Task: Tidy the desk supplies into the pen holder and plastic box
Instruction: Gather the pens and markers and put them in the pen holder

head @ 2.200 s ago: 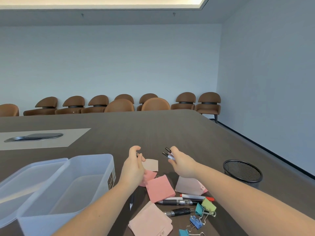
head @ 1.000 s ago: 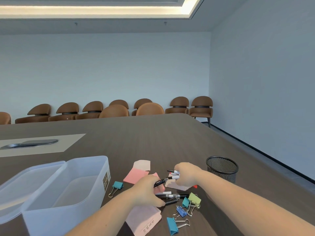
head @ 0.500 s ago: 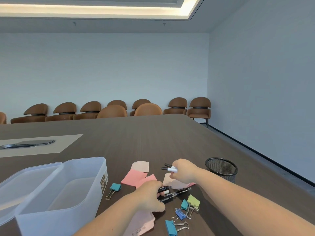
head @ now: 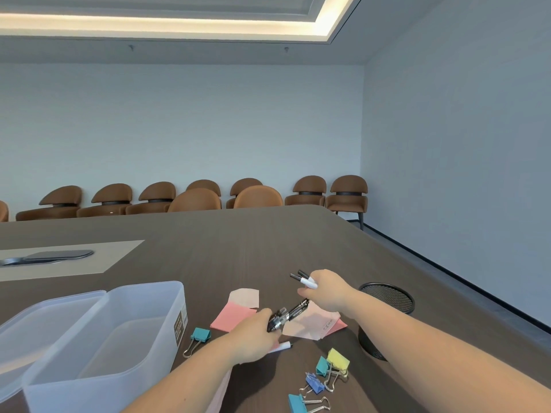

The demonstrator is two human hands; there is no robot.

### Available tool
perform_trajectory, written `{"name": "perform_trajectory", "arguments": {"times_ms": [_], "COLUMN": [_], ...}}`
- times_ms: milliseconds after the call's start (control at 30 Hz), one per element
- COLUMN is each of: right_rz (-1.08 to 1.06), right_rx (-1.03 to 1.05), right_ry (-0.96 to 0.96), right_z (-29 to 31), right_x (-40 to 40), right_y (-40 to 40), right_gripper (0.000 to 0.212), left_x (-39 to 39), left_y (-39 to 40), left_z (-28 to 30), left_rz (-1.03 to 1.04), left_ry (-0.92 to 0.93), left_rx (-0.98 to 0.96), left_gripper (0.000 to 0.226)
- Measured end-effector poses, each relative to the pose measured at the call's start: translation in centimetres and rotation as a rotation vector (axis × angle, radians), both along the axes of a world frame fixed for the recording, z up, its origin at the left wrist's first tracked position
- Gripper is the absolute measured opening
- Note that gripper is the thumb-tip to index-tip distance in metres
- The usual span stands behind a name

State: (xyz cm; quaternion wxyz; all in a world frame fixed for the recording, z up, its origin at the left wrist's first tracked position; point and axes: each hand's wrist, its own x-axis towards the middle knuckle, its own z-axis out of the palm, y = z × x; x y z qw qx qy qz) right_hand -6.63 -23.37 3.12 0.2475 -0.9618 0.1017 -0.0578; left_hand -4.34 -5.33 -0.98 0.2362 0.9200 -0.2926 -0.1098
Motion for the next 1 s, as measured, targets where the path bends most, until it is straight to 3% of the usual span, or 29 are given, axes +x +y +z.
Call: {"name": "perform_trajectory", "arguments": {"times_ms": [167, 267, 400, 600, 833, 1000], "right_rz": [-0.107, -0.155, 0.016, 0.262, 0.322, 0.356], "right_rx": [0.296, 0.419, 0.207, -0.155, -0.267, -0.282], "right_ry": [-0.139, -0.120, -0.003, 0.200, 0.307, 0.263], "right_z": [-0.2, -0.2, -0.3, -1.5, -2.1, -2.3], "right_x": [0.7, 1.0, 0.4, -1.2, -1.1, -0.6], "right_y": [0.7, 1.1, 2.2, 4.2, 4.8, 5.7], "right_gripper": [0.032, 0.030, 0.031, 0.013, 0.031, 0.021], "left_x": [0.5, 1.0, 1.7, 1.3, 1.0, 1.0], "left_y": [1.2, 1.9, 2.4, 2.3, 2.1, 2.0], "left_z": [0.9, 1.6, 2.5, 2.5, 1.8, 1.2], "left_rz": [0.029, 0.107, 0.274, 0.395, 0.422, 0.430], "left_ry": [-0.120, -0.146, -0.174, 0.028, 0.041, -0.010], "left_rx": [-0.128, -0.238, -0.496, -0.876, -0.899, -0.856], "left_gripper": [0.007, 0.009, 0.005, 0.010, 0.012, 0.006]}}
